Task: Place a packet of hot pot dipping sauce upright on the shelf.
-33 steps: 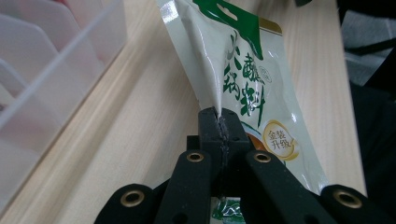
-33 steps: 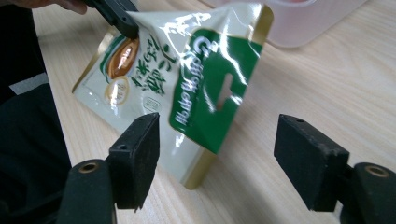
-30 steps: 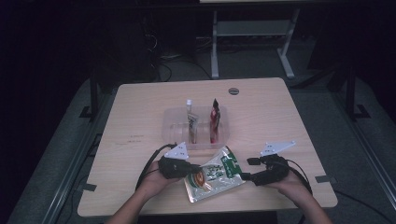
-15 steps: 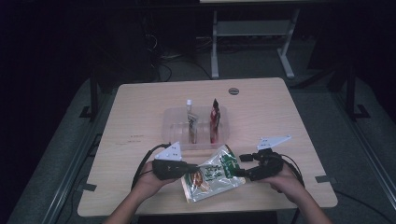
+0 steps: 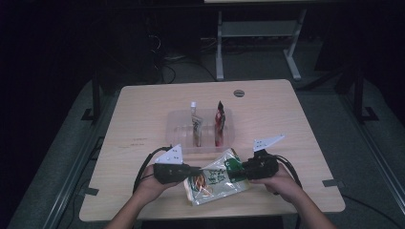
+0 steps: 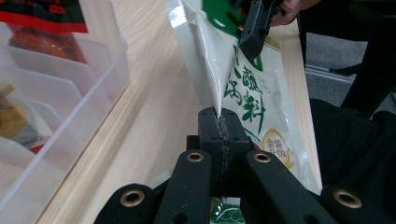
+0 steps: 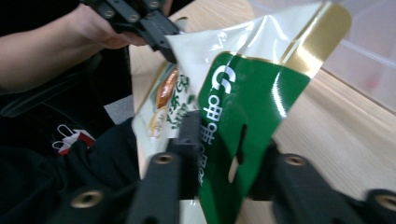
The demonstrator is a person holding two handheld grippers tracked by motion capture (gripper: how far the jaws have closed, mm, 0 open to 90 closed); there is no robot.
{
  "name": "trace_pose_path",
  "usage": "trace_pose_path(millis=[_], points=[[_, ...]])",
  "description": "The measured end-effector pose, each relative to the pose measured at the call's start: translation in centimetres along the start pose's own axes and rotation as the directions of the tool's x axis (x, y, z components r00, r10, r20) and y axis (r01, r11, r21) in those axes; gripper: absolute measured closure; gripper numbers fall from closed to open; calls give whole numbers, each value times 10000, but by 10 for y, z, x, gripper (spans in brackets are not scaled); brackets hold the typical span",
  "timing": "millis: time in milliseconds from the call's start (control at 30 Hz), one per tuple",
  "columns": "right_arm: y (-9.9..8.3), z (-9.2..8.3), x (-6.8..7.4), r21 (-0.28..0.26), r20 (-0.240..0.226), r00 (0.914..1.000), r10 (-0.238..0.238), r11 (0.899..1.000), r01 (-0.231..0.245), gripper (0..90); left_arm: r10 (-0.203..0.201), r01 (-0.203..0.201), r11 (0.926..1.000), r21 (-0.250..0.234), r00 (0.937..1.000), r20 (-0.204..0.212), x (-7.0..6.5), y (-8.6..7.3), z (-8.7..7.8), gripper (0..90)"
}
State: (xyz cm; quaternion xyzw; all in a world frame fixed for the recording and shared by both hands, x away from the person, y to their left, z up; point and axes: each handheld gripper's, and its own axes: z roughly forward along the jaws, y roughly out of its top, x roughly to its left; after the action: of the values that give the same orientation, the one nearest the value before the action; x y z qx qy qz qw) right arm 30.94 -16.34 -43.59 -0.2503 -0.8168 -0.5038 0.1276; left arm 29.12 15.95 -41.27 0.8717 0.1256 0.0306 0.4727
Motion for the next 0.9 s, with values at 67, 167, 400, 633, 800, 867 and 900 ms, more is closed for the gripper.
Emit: trace_pose_path(millis=[67, 167, 400, 633, 800, 867, 900], points=[[0, 0, 1, -77, -173, 9998, -108, 9999, 107, 823, 23, -23, 10000, -29, 10000, -72, 2, 0, -1, 900], [0, 1, 4, -87, -255, 9994, -243, 9997, 241, 864, -23, 22, 10000, -40, 9999, -112, 4, -1, -1, 900], [1, 0, 8, -461, -951, 9946, -421, 9982, 378, 896, -176, 174, 9998, -46, 9995, -254, 9, -3, 5, 898], [4, 1, 15, -770, -1249, 9904, -588, 9958, 494, 898, -271, 278, 9993, 266, 9993, -264, 10, -3, 18, 892], [4, -3, 13, -904, -973, 9934, -605, 9946, 517, 899, -500, 498, 9987, -77, 9981, -351, 12, -2, 11, 793], [4, -3, 14, -860, -973, 9932, -634, 9948, 551, 900, -631, 630, 9980, -52, 9972, -400, 12, -2, 9, 707], [4, -3, 15, -853, -899, 9937, -670, 9946, 593, 900, -713, 715, 9974, 31, 9963, -472, 11, -3, 9, 668]])
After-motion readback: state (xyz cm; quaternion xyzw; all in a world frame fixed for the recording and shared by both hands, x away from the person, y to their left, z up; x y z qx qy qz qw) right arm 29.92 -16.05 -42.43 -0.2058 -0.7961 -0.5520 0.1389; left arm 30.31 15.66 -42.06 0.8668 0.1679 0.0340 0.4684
